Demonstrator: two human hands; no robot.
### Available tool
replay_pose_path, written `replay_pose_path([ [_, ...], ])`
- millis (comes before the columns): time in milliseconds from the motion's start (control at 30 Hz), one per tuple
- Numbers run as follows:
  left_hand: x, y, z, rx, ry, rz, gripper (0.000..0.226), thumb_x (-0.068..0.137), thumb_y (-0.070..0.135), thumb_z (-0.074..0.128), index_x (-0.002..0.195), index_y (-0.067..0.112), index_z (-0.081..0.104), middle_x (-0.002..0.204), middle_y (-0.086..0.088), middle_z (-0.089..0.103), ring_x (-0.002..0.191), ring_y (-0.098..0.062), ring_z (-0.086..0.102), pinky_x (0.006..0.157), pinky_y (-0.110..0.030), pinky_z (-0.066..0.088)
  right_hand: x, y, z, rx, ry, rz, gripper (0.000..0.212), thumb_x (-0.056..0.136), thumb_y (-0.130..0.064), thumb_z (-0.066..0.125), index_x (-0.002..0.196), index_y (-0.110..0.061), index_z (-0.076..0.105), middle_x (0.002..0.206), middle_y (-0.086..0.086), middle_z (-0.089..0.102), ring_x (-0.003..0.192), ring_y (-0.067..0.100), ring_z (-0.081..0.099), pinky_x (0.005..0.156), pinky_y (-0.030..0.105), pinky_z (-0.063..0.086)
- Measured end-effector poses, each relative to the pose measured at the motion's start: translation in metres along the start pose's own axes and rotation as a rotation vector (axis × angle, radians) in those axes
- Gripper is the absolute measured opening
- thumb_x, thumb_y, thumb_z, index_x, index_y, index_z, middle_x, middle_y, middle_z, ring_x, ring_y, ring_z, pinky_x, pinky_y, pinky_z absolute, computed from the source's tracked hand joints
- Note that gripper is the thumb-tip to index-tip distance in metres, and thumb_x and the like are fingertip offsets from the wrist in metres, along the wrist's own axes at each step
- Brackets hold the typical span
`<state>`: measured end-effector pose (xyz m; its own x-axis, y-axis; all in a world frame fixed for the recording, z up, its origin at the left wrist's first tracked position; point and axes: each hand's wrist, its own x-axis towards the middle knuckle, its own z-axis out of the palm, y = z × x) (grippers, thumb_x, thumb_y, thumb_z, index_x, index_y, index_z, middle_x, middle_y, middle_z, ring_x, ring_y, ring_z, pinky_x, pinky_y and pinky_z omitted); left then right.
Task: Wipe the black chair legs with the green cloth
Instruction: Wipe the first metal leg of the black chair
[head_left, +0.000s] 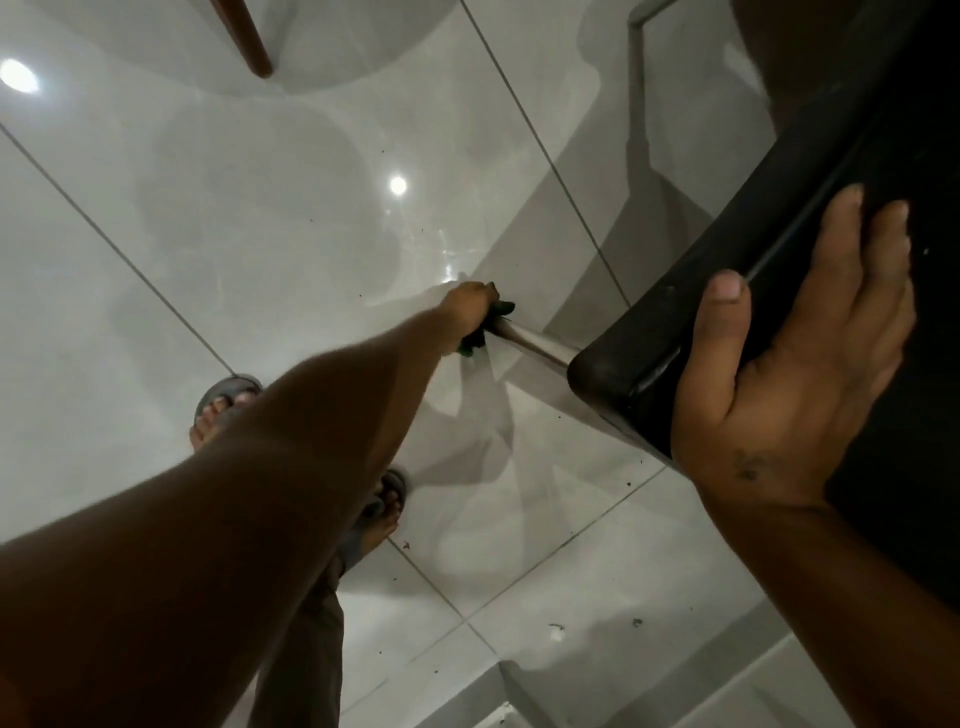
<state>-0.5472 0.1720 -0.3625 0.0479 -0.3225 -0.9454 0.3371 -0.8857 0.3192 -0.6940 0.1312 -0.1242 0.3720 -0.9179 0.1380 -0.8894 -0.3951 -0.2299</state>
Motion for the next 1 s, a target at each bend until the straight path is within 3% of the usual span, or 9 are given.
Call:
replay_pose_path([
  [100, -0.048, 0.008, 0.011, 0.045, 0.022, 0.048, 0.037, 0.093, 0.029, 0.065, 0.126, 0.012, 0.06, 0.1, -0.018, 0.062, 0.068, -0.029, 0.056, 0.061, -0.034, 0.048, -0.001, -0.003, -0.003, -0.011, -0.016, 0.008, 0.072, 0.102, -0.052, 0.037, 0.159, -0.008, 0.03, 0.166, 0.021, 0.025, 0.152, 0.039, 0.024, 0.121, 0.059, 0.022],
  [200, -0.111, 0.006, 0.017, 0.123, -0.024, 0.455, 0.027, 0.092, 0.04, 0.053, 0.113, 0.031, 0.068, 0.091, 0.0, 0.071, 0.072, -0.015, 0.067, 0.047, -0.025, 0.053, -0.001, -0.002, -0.002, -0.013, -0.024, 0.002, 0.072, 0.101, -0.052, 0.037, 0.159, -0.009, 0.029, 0.166, 0.021, 0.024, 0.152, 0.039, 0.023, 0.122, 0.059, 0.022],
  [333, -0.156, 0.005, 0.016, 0.06, -0.085, 0.721, 0.025, 0.093, 0.041, 0.048, 0.105, 0.035, 0.069, 0.1, 0.009, 0.073, 0.094, 0.001, 0.065, 0.082, -0.013, 0.052, 0.0, -0.002, -0.002, -0.014, -0.008, -0.01, 0.073, 0.101, -0.055, 0.034, 0.159, -0.01, 0.03, 0.165, 0.02, 0.026, 0.152, 0.038, 0.024, 0.122, 0.057, 0.022],
  [467, -0.077, 0.021, 0.014, 0.365, -0.084, 0.396, 0.028, 0.092, 0.035, 0.061, 0.113, 0.02, 0.073, 0.109, -0.001, 0.071, 0.095, -0.02, 0.067, 0.073, -0.031, 0.056, 0.0, -0.001, 0.0, -0.002, -0.002, -0.016, 0.074, 0.101, -0.057, 0.032, 0.158, -0.008, 0.031, 0.164, 0.022, 0.027, 0.151, 0.039, 0.026, 0.122, 0.057, 0.022],
  [533, -0.03, 0.019, 0.004, 0.482, -0.096, 0.147, 0.037, 0.095, 0.031, 0.062, 0.124, 0.009, 0.068, 0.118, -0.012, 0.067, 0.096, -0.031, 0.066, 0.081, -0.039, 0.058, 0.0, 0.001, 0.001, -0.006, -0.001, -0.023, 0.075, 0.101, -0.056, 0.034, 0.158, -0.008, 0.031, 0.164, 0.022, 0.028, 0.151, 0.04, 0.027, 0.121, 0.058, 0.023],
  [667, 0.005, 0.009, -0.01, 0.221, -0.095, -0.171, 0.023, 0.094, 0.024, 0.059, 0.092, 0.002, 0.066, 0.082, -0.017, 0.054, 0.052, -0.024, 0.041, 0.057, -0.034, 0.039, 0.001, 0.003, 0.003, -0.005, 0.02, -0.027, 0.075, 0.101, -0.056, 0.035, 0.157, -0.007, 0.033, 0.163, 0.022, 0.029, 0.15, 0.04, 0.029, 0.121, 0.058, 0.024],
  [733, -0.004, 0.01, -0.001, 0.269, -0.055, -0.145, 0.021, 0.095, 0.021, 0.058, 0.084, 0.004, 0.065, 0.072, -0.014, 0.051, 0.049, -0.022, 0.038, 0.053, -0.033, 0.04, 0.001, 0.001, 0.002, -0.017, 0.014, -0.021, 0.074, 0.101, -0.055, 0.036, 0.157, -0.007, 0.032, 0.163, 0.022, 0.029, 0.15, 0.04, 0.028, 0.122, 0.057, 0.023],
  [833, -0.052, 0.03, 0.009, 0.206, -0.071, -0.111, 0.032, 0.101, 0.021, 0.05, 0.114, -0.001, 0.069, 0.089, -0.017, 0.064, 0.059, -0.025, 0.05, 0.075, -0.04, 0.056, -0.001, -0.001, 0.0, -0.017, 0.0, -0.009, 0.074, 0.1, -0.052, 0.039, 0.157, -0.006, 0.032, 0.164, 0.022, 0.027, 0.151, 0.039, 0.026, 0.122, 0.057, 0.022],
  [1000, -0.176, 0.029, 0.014, -0.232, -0.137, 0.082, 0.043, 0.1, 0.032, 0.054, 0.142, 0.032, 0.046, 0.115, -0.006, 0.063, 0.095, -0.025, 0.066, 0.091, -0.047, 0.059, 0.0, -0.004, -0.002, -0.004, -0.035, 0.006, 0.074, 0.099, -0.051, 0.042, 0.158, -0.007, 0.03, 0.165, 0.022, 0.024, 0.153, 0.039, 0.022, 0.123, 0.058, 0.019],
])
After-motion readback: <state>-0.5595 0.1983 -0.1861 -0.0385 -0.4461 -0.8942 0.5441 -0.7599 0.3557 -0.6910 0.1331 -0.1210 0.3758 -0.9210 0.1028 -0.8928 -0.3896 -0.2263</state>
